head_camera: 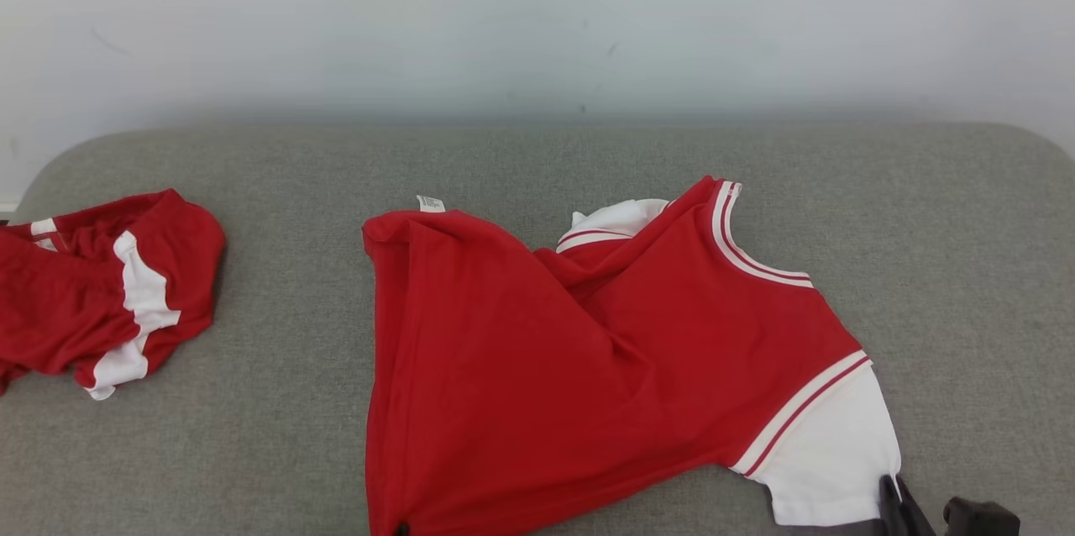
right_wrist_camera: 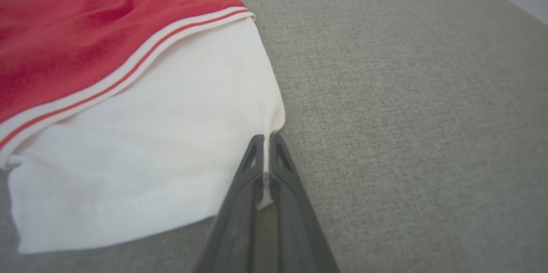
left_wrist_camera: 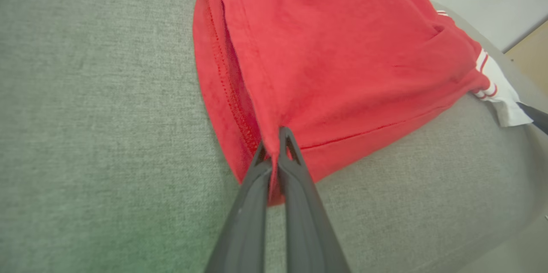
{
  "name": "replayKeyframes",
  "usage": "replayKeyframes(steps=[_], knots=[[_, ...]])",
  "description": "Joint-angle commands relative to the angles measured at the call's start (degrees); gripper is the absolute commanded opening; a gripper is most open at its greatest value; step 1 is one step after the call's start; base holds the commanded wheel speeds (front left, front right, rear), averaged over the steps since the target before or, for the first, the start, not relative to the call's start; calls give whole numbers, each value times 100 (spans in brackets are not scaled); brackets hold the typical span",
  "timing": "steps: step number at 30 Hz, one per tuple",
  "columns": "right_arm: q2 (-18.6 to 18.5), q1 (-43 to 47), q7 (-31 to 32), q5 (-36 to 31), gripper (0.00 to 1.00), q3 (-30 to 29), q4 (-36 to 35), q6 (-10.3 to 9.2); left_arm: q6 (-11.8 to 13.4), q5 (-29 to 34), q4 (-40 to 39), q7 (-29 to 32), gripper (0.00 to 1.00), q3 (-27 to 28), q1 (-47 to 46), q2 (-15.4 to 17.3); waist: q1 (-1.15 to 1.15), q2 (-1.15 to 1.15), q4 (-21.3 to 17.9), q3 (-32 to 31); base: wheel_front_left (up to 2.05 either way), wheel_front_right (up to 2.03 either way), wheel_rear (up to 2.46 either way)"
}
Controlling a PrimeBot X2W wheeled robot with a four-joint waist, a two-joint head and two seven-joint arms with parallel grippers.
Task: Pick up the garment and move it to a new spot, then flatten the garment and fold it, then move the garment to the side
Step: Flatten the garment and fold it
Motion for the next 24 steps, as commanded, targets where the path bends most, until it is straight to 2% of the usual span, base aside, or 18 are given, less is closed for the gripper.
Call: replayKeyframes(steps=[1, 8, 13, 19, 24], knots=[[35, 245, 23, 82, 0, 65, -108, -16, 9, 16, -182, -42, 0, 65, 121, 82, 0, 0, 17, -63, 0, 0, 0], [54, 556, 68, 507, 0, 355, -920, -16, 164, 37, -910, -47, 0, 262, 243, 273, 0, 0, -62, -129, 0, 0, 0], [-44, 461, 418, 1058, 0, 548, -1791, -16, 157, -76, -1412, 205, 0, 401, -190, 438, 0, 0, -151, -111, 0, 0, 0], [-217, -330, 1015, 1601, 0, 625, -2619, -16, 10, -90, -1876, 859, 0, 416, -1598, 900, 0, 0, -257, 221, 0, 0, 0], [-233, -1806, 1436, 1770, 0, 664, -2994, -15, -28, -212, -2070, 1527, 0, 63, -3322, 1477, 0, 0, -428, 848, 0, 0, 0]])
